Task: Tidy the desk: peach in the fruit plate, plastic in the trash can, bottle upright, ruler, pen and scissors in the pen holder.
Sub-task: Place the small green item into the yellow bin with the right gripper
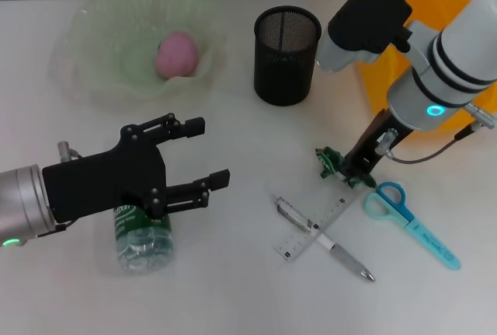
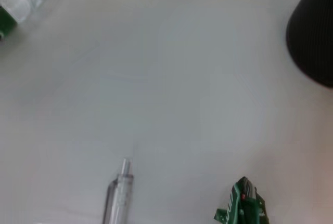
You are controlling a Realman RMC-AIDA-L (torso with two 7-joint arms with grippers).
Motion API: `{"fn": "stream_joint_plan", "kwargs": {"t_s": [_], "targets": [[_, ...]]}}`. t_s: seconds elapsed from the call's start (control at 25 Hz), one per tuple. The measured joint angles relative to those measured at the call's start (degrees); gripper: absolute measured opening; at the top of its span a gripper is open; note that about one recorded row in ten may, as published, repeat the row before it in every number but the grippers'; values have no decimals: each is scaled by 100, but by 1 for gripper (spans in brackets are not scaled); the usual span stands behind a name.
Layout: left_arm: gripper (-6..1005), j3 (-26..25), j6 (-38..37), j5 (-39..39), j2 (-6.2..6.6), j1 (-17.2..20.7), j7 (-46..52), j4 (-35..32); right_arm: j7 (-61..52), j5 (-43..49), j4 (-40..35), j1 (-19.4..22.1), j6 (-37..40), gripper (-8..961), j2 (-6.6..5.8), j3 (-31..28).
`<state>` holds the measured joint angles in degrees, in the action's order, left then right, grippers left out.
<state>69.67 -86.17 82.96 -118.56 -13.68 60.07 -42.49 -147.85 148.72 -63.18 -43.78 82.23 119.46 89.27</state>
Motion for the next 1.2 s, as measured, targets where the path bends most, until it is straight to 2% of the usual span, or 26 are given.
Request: {"fn": "stream_joint_plan", "kwargs": {"t_s": [0.16,0.36,0.44,0.6,0.84,0.92,1.08,1.2], "targets": [[800,-17,-6,0,1,-2,-3,-41,-19,11,-1253,327,535,125,-10,-472],[799,-23,-24,-27,0,-3,-4,-65,-34,78,-3102,802,1126,74,-27,-1671],[799,-24,-25,-31,0,-3,-4,-66,-33,271,-3420,916,1070,62,-34,-2111],[798,-24,-28,-33,0,-6,-4,-67,7,708,-3138,956,519,48,-39,-2925],[797,-50,-320,-35,7,-31,36,-74,379,425,-1669,896,-701,27,-52,-3203],[796,-96,-424,-29,16,-63,239,-116,390,392,-1149,775,-923,82,-83,-3233],[796,-161,-352,90,38,-92,1365,-500,458,301,-1070,792,-1099,205,-65,-3249],[795,-165,-125,178,4,103,2047,-1146,564,56,-1248,934,-1140,324,-36,-3217]]}}
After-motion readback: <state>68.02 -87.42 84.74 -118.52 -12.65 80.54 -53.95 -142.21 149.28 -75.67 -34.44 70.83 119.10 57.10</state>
